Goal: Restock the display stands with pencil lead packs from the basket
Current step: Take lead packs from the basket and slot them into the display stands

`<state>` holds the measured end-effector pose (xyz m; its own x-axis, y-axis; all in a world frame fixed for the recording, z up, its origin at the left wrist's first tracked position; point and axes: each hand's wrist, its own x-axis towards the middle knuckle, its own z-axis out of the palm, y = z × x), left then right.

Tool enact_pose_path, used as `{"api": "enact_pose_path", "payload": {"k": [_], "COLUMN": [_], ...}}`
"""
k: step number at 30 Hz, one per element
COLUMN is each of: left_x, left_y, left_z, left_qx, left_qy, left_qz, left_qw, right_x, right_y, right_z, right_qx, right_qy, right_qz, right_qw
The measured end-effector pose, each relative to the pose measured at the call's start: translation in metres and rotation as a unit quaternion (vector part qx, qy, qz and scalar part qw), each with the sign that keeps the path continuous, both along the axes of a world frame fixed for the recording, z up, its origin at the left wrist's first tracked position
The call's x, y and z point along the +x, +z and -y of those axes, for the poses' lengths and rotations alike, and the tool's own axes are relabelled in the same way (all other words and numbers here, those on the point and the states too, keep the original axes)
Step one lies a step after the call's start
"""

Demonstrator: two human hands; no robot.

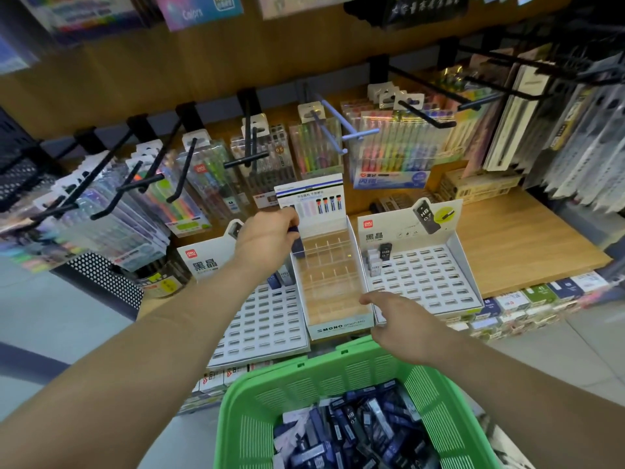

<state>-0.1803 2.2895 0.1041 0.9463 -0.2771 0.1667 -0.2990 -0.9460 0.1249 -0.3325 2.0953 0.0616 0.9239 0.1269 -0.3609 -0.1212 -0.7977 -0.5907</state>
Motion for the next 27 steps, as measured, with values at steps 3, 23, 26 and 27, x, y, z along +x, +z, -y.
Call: {"api": "enact_pose_path", "payload": {"k": [3, 23, 26, 27], "left_x": [0.003, -0.178, -0.210, -0.220], "left_y": [-0.005, -0.124, -0.177, -0.195], "left_z": [0.001, -0.036, -0.043, -0.044], "left_qx": [0.051, -0.118, -0.079, -0.057], "left_qy": [-0.037, -0.027, 0.019, 0.023], "left_qz": [0.020, -0.169, -0.282, -0.310], "left_qw": [0.998, 0.978, 0.956, 0.949], "right_x": [0.001, -0.006, -0.020, -0.026], "right_y": [-0.005, -0.025, -0.057, -0.071], "right_z": [-0.004, 0.026, 0.021, 0.020], "right_qx": [-0.006, -0.102, -0.125, -0.142], "right_qy": [0.022, 0.077, 0.146, 0.158], "right_qz": [-0.009, -0.046, -0.135, -0.160], "right_qw": [1.000, 0.991, 0.972, 0.964]}}
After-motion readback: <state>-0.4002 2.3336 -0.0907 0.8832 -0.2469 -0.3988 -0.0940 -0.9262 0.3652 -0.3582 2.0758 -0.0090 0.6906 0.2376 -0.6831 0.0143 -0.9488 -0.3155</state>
